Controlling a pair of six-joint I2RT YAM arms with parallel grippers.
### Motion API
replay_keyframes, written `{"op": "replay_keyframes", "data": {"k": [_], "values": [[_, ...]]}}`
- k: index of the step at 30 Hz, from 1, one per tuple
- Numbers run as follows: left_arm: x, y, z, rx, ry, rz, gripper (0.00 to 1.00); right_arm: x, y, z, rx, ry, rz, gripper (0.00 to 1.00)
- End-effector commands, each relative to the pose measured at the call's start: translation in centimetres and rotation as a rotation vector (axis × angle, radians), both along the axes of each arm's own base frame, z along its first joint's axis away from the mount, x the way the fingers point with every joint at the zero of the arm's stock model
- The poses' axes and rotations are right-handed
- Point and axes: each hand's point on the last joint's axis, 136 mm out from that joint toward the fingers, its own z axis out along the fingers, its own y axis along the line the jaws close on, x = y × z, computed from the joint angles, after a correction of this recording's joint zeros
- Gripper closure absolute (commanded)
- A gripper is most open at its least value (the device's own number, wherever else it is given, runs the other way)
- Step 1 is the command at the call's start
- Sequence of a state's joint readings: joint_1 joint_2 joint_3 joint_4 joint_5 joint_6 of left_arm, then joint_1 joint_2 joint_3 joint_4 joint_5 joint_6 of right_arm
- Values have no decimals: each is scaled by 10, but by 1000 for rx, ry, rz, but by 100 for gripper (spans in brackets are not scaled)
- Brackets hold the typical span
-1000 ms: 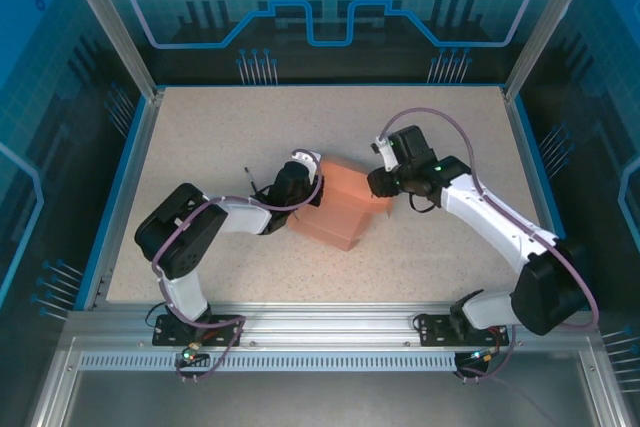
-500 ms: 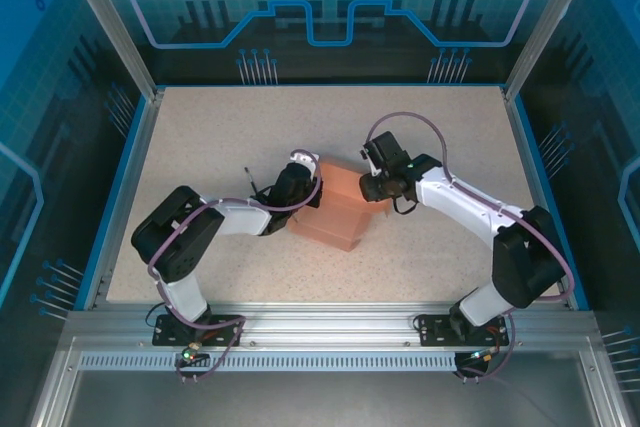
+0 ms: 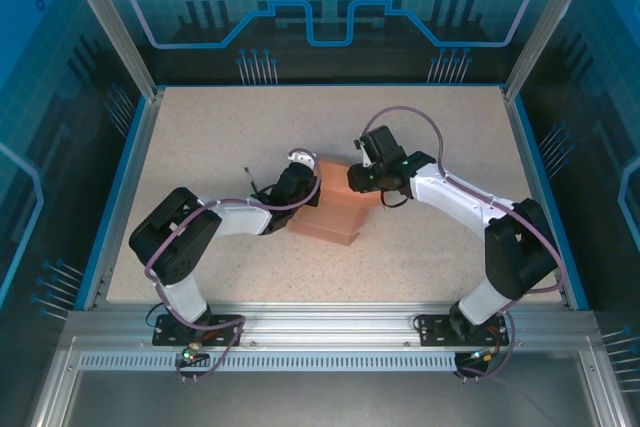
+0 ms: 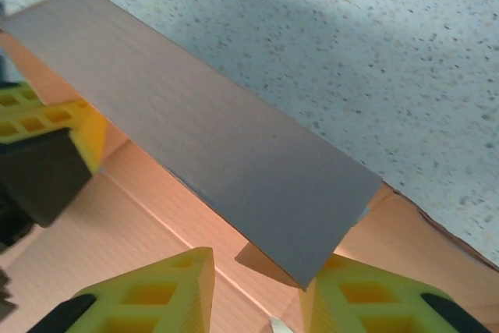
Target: Fold the paper box
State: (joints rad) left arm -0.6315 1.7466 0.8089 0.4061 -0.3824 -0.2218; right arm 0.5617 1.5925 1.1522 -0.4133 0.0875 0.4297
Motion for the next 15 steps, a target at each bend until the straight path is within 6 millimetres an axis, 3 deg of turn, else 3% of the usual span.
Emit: {"op": "replay_keyframes", "data": {"k": [1, 15], "values": [[4, -11, 25, -49, -43, 3, 99, 8, 22, 21, 139, -37, 19, 66], [2, 1, 23, -5, -27, 51, 99, -11, -26, 15, -71, -53, 15, 56]]}}
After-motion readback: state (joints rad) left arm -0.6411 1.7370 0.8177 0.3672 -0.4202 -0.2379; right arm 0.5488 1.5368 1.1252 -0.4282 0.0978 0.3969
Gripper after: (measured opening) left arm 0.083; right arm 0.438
